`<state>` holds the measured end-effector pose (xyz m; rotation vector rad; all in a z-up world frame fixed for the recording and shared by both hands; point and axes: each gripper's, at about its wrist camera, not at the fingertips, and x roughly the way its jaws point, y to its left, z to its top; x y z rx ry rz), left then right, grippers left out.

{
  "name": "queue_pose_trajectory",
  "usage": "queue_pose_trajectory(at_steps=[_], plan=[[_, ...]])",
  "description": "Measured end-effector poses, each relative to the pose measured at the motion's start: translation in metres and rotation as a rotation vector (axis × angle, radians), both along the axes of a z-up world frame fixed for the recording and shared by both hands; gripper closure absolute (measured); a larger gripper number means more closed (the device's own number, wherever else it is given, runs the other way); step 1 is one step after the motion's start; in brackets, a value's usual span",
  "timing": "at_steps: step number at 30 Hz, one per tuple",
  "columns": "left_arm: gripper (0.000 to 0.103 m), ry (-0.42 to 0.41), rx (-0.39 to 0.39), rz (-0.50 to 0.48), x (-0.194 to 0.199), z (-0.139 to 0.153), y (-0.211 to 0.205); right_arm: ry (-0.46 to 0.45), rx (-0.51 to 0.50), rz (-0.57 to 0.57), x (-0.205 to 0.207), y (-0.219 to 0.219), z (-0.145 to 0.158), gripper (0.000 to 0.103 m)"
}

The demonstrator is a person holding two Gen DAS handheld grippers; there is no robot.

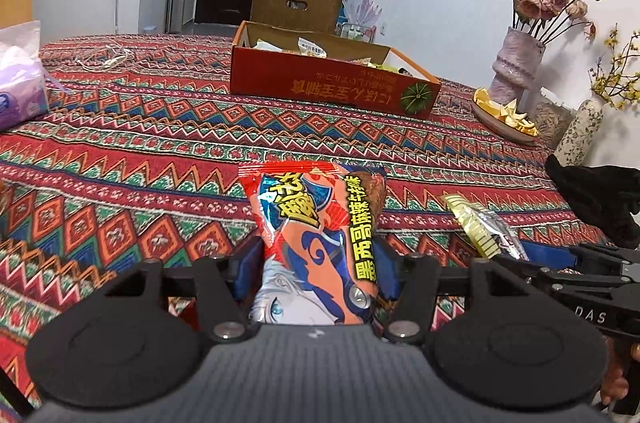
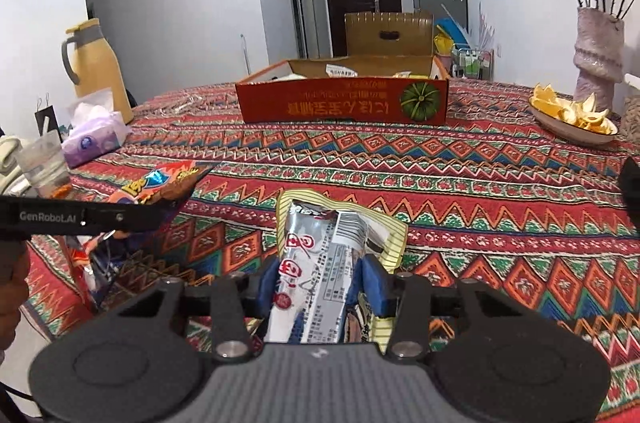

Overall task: Organize snacks
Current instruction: 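Carry the chip bag and bar packet into the orange box and open both tools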

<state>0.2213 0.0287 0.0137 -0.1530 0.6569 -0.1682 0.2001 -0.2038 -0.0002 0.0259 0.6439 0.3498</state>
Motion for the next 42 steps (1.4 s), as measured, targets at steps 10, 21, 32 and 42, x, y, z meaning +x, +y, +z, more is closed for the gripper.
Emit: queue_pose_trajectory(at_steps=[10, 21, 32, 42], plan=[[0.045, -0.028, -0.002, 0.007, -0.02, 0.007, 0.0, -0.033, 0.019, -0.023, -0.019, -0.011, 0.009, 0.059], [0.045, -0.116, -0.027, -0.011, 0.024, 0.042, 0.002, -0.086, -0.01, -0.031, 0.009, -0.015, 0.024, 0.059], [0.045, -0.214, 0.002, 0.005, 0.128, 0.088, 0.003, -0.216, -0.055, -0.01, 0.105, -0.021, 0.072, 0.059], [0.045, -0.18, -0.022, 0.054, 0.283, 0.096, -0.005, -0.277, -0.057, -0.01, 0.253, -0.008, 0.091, 0.059]])
